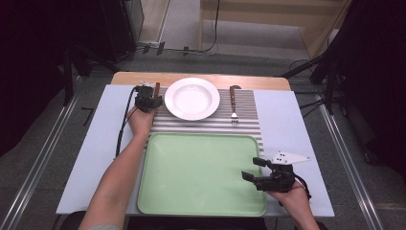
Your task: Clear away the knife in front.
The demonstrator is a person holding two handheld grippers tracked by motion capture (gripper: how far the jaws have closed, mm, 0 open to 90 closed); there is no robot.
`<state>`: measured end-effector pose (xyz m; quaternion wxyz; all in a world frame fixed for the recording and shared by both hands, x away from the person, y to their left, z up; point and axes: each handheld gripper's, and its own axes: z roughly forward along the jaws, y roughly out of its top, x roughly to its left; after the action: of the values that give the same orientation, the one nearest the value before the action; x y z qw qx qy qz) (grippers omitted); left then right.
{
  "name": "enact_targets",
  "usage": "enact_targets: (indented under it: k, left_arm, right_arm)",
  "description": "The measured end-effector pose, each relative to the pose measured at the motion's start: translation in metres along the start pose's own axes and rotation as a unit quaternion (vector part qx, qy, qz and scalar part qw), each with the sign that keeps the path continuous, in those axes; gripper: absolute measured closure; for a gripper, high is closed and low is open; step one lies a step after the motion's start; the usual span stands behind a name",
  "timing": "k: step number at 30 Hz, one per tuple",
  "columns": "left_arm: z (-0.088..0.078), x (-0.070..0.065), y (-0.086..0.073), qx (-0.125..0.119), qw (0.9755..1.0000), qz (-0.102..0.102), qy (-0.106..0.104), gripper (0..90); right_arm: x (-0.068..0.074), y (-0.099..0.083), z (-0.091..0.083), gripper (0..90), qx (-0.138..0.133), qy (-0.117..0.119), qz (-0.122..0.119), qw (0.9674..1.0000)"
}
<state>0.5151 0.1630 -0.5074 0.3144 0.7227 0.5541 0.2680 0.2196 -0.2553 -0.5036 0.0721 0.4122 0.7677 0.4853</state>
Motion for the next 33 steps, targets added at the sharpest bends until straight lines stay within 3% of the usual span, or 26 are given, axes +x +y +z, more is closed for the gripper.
enact_targets:
  k: [1,5,7,12,23,33]
  left_arm:
    - [-0.001,0.001,0.000,0.000,1.0000,-0.008,0.000,60.8]
    - [-0.001,-0.002,-0.001,-0.002,1.0000,-0.006,0.006,63.5]
    - [-0.001,-0.004,-0.001,-0.001,1.0000,-0.004,0.005,69.8]
    - [-0.001,-0.007,-0.002,-0.001,0.9997,-0.017,0.017,74.3]
    - [-0.001,-0.010,-0.002,-0.001,0.9991,-0.027,0.032,77.4]
    - [-0.001,-0.005,-0.001,-0.001,0.9986,-0.052,0.014,77.5]
  right_arm:
    - [0.000,0.000,0.000,22.0,0.000,0.000,-0.001,1.0000]
    - [0.000,0.000,0.001,22.0,0.001,0.001,-0.002,1.0000]
    - [0.000,0.001,0.001,22.0,0.002,0.001,-0.001,1.0000]
    - [0.001,0.001,0.002,22.0,0.003,0.001,-0.003,1.0000]
    - [0.001,-0.001,0.001,22.0,0.010,0.003,-0.003,0.9999]
    - [0.001,0.001,0.001,22.0,0.006,0.004,-0.001,1.0000]
